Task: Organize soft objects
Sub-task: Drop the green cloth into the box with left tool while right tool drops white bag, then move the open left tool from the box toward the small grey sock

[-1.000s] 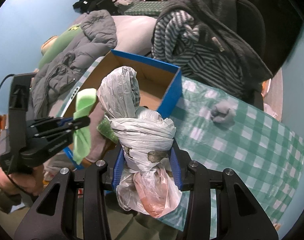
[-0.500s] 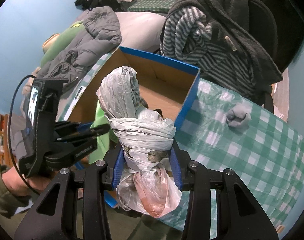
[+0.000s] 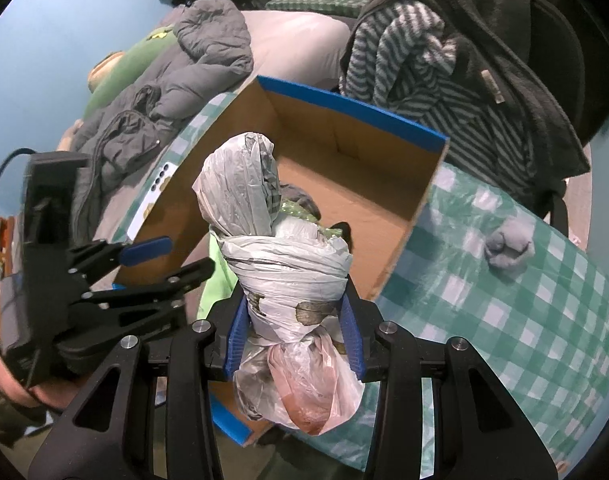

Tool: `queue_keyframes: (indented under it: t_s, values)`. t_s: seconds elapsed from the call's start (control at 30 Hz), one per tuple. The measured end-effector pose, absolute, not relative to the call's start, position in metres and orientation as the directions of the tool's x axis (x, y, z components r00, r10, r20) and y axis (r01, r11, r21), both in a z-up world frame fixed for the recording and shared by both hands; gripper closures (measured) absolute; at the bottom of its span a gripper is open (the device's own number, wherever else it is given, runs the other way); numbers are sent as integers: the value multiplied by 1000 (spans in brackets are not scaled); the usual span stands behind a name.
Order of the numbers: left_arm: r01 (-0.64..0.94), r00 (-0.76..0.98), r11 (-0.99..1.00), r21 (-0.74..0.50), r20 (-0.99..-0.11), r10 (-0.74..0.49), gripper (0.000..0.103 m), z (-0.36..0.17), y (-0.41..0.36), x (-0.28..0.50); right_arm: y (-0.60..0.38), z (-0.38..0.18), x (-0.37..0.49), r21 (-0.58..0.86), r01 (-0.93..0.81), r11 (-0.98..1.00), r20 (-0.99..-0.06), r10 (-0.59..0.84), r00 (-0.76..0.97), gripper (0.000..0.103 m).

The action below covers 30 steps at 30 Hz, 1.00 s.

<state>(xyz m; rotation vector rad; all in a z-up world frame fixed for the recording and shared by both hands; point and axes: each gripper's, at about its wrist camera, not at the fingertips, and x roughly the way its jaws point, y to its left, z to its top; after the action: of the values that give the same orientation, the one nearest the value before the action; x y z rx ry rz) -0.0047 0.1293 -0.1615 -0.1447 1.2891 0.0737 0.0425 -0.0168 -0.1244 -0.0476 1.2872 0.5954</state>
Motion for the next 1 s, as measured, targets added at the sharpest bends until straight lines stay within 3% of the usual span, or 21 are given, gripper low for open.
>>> queue_keyframes:
  t_s: [0.4, 0.57, 0.7, 1.0]
  values:
    - [-175, 294, 983, -65, -956, -11, 48, -149, 153, -29, 18, -149, 48, 279, -479, 832, -919, 377, 118, 62]
    - [-196, 295, 978, -68, -955, -7, 48, -146, 161, -36, 24, -155, 50, 275, -492, 826, -922, 372, 109, 58]
    - [-209, 294, 975, -73, -956, -9, 48, -144, 164, -41, 24, -152, 50, 260, -491, 831, -921, 366, 132, 42]
    - [-215, 308, 973, -82, -951, -12, 48, -131, 158, -48, 8, -143, 51, 259, -473, 842, -918, 367, 150, 41]
